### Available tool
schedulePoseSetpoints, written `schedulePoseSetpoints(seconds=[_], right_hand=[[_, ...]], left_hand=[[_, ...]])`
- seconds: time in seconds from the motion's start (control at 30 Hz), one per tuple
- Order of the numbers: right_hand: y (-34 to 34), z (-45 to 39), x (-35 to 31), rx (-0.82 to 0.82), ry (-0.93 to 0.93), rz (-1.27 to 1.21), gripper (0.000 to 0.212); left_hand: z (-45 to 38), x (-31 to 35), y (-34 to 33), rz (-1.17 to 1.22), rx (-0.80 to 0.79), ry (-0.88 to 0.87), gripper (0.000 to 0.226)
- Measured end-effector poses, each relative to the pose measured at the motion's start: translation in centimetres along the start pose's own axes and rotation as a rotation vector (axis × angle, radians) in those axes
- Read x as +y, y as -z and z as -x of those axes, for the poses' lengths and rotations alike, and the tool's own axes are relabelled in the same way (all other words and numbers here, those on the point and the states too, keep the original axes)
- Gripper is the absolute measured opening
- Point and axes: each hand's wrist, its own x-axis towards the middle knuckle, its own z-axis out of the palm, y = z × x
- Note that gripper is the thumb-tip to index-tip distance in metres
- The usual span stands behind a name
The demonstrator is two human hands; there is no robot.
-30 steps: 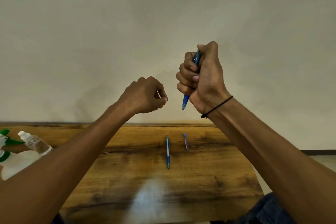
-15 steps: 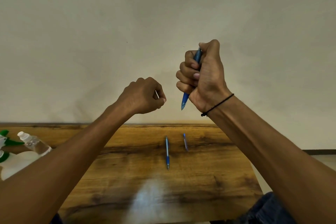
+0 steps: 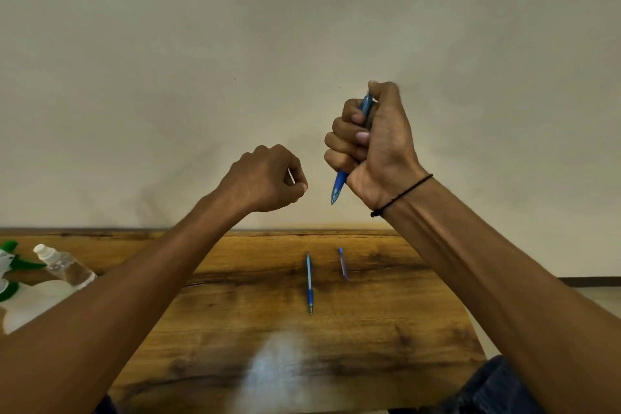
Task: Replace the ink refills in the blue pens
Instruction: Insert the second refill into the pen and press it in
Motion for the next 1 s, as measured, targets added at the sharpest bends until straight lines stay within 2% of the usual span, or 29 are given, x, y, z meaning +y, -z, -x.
schedulePoseSetpoints(seconds=[0.07,0.23,0.3,0.4,0.47,0.73,1.0], right_hand=[[0.3,-0.2,0.2,0.008,0.007,-0.052,0.052],[1.1,-0.1,0.9,-0.061,-0.052,-0.073,0.028],[1.2,0.0,1.0,-0.057,-0.059,-0.067,0.037],[1.0,-0.4,0.8,-0.014,-0.092,-0.085,0.065],[1.0,-0.4,0.5,-0.002,-0.116,-0.125,0.072],[0.6,-0.1,0.1,0.013,-0.122,-0.259,0.071],[0.7,0.1,-0.1,-0.073,-0.120,-0.302,0.073]], left_hand=[[0.0,0.0,0.0,0.000,0.001,-0.003,0.011],[0.1,0.0,0.1,0.012,0.018,-0.012,0.012],[0.1,-0.1,0.2,0.008,0.008,-0.015,0.012],[0.1,-0.5,0.5,0.002,0.003,-0.015,0.013],[0.1,-0.7,0.4,-0.003,-0.001,-0.017,0.013],[-0.2,-0.7,0.2,-0.002,-0.005,-0.027,0.014],[-0.2,-0.8,0.0,-0.007,-0.004,-0.034,0.014]])
